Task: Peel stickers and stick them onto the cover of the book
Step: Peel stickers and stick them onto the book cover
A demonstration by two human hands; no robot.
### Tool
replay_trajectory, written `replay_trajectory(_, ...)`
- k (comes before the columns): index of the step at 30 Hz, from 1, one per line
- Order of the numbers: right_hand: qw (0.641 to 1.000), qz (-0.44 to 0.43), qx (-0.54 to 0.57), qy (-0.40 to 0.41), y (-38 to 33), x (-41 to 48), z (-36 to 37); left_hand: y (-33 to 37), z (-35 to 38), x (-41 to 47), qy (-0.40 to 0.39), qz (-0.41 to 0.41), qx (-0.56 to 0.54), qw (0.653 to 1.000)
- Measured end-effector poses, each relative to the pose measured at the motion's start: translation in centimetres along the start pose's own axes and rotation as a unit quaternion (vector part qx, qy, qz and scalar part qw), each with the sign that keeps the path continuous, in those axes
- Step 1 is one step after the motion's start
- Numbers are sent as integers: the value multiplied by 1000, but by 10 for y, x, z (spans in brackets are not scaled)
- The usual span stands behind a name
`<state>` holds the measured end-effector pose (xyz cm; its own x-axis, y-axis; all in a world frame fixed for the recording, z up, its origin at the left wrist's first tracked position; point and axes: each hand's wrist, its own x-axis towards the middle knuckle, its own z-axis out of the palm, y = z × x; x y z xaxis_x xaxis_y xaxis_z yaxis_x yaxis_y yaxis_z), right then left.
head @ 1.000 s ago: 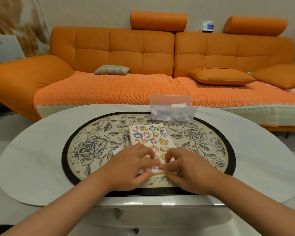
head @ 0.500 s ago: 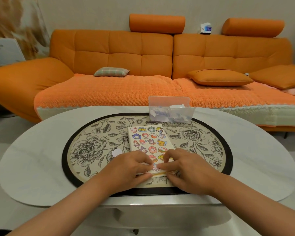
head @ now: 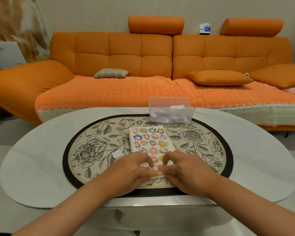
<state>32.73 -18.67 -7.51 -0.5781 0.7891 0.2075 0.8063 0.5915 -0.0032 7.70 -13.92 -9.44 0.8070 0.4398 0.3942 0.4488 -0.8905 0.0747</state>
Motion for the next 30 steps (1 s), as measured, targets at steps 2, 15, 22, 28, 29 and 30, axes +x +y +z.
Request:
replay_trajectory(2,1000,-6,-4,3,1,0,-2,-1,0,-2,17,-18,-20,999)
replay_trajectory(15,995,69,78,-5,-5,36,-25,-15,-23,3,84,-202,-173,960)
replay_trajectory(22,993,65,94,-8,-24,94,-18,-60,-45,-17,21,-313,-86,946)
replay_trajectory(28,998,19,45,-29,-42,135,2,-74,-47,-33,-73,-329,-18,941)
replay_trajectory(29,999,8,29,-32,-45,140,5,-75,-47,-35,-79,-325,-20,942)
replay_trajectory(30,999,0,17,-35,-47,145,7,-76,-45,-37,-82,-321,-20,943)
